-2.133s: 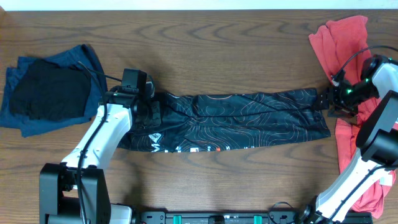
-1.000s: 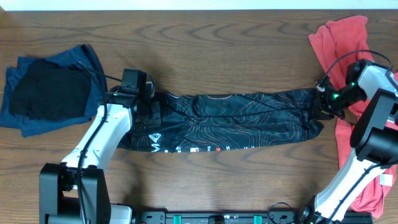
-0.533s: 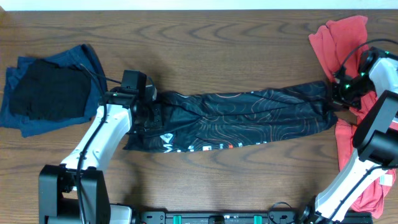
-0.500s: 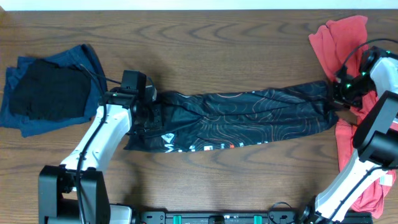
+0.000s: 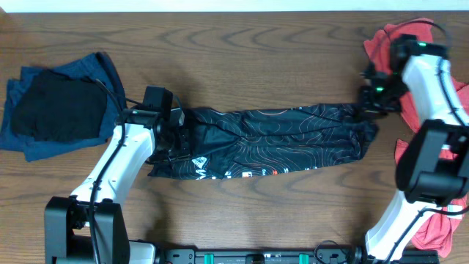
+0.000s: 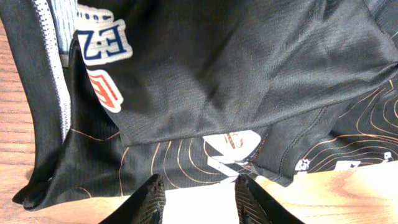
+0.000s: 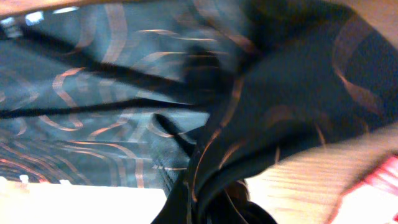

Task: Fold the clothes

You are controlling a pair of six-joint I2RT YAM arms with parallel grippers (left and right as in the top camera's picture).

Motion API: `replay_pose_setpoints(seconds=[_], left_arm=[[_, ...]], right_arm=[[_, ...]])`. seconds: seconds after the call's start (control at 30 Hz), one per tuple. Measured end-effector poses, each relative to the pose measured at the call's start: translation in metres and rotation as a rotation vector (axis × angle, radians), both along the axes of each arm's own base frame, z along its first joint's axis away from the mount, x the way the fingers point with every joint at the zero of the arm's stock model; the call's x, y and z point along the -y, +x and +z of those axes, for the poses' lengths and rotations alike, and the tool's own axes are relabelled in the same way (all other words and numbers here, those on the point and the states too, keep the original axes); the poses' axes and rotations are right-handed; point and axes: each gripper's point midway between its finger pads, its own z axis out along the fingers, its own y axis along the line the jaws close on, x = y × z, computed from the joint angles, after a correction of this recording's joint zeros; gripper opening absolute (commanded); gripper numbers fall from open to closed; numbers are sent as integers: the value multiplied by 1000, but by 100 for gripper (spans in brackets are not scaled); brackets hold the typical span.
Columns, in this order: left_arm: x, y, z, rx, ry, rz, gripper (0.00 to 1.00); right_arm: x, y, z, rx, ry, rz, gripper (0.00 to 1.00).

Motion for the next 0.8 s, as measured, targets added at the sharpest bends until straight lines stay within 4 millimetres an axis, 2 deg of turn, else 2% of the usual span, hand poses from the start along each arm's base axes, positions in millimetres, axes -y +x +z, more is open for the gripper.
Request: replay_pose_setpoints(seconds=[0.2, 0.4, 0.6, 0.8], left_arm=[[0, 0, 0, 0, 0, 0, 39], [0, 0, 0, 0, 0, 0, 39], [0, 0, 0, 0, 0, 0, 39], [0, 0, 0, 0, 0, 0, 39]], right_arm=[[-70, -3, 0, -6, -18, 150, 1], [-122, -15, -1, -8, -41, 280, 2], [-155, -25, -1, -1, -57, 361, 3], [-177, -36, -9, -3, -64, 406, 5]])
